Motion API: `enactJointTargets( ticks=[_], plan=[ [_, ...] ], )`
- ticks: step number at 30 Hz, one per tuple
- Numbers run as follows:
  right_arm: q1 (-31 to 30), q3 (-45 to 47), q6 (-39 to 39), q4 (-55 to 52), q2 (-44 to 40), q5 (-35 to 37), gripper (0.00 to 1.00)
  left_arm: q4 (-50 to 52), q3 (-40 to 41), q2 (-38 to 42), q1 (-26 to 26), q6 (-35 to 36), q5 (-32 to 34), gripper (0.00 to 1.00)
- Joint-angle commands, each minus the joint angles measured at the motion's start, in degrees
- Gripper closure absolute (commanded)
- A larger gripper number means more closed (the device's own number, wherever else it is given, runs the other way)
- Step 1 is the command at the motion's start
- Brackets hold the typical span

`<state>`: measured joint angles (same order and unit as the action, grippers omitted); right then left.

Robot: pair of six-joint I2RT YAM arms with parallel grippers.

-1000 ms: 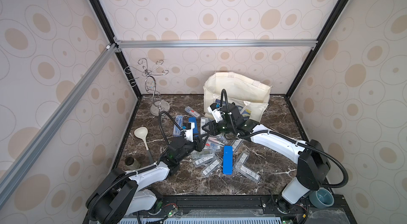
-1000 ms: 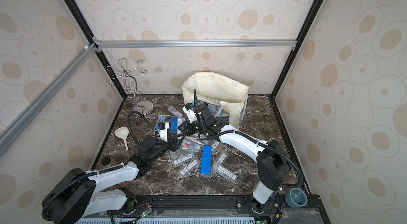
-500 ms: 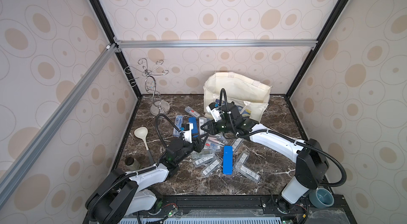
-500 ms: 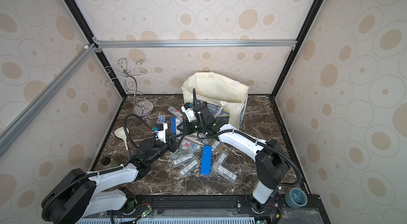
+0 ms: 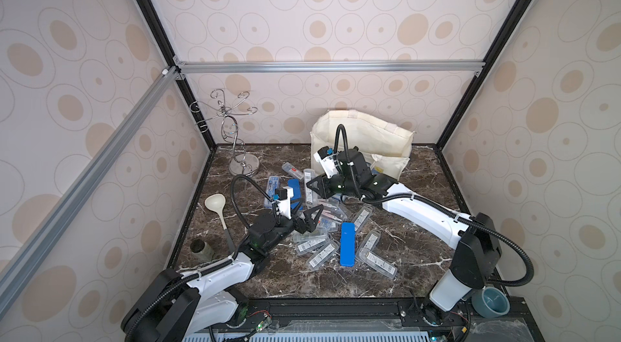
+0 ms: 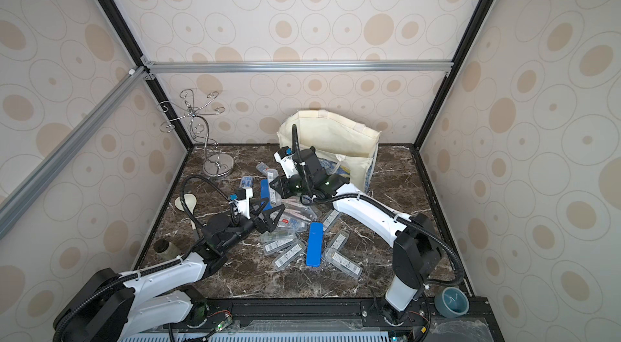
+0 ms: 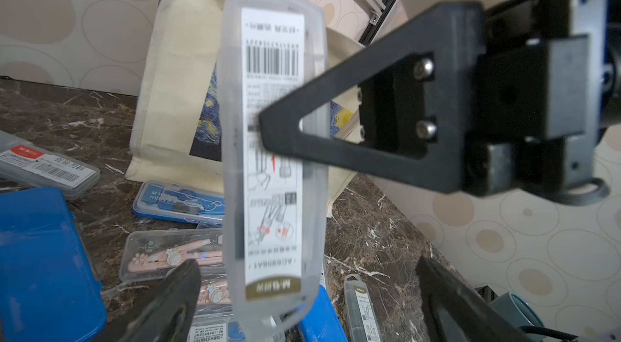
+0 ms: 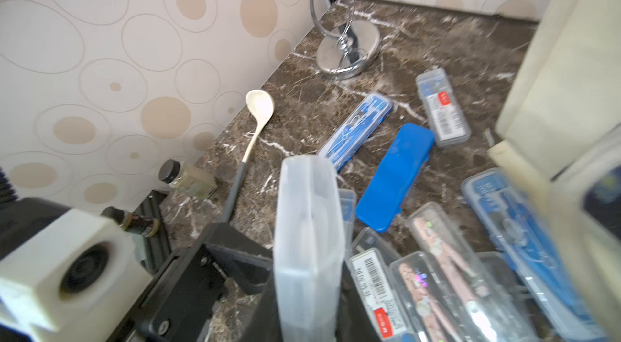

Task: Put the compass set into the canvas bag
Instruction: Pick up the compass set at the center of the board, then place the compass set in the canvas bag.

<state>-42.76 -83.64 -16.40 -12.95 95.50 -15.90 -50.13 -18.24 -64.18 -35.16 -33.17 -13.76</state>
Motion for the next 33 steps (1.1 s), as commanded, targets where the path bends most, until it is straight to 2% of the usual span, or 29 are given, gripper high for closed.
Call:
enactJointTargets(
  ticks=[1,7,15,22,33],
  plan=[
    [-0.07,-6.41,7.02,-5.95,-1.28,8.42,0.9,1.74,0.55,3.12,-0.31,3.01,2.24,0.0],
    [2.15,-18.88,13.02,-14.03,0.3,17.25,0.91,3.23,3.2,7.27,-0.31,3.39,8.28,0.0],
    [12.48,-31.37,13.53,-20.82,5.08,17.66,0.92,5.37,3.37,7.0,-0.27,3.02,10.86,0.0],
    [21.67,-34.67,12.79,-23.26,11.62,16.86,0.92,3.66,3.08,3.73,-0.25,2.25,11.13,0.0],
    [25.27,-37.68,18.84,-33.21,23.22,20.19,0.93,3.13,1.78,-0.48,-0.21,1.41,10.98,0.0]
  ],
)
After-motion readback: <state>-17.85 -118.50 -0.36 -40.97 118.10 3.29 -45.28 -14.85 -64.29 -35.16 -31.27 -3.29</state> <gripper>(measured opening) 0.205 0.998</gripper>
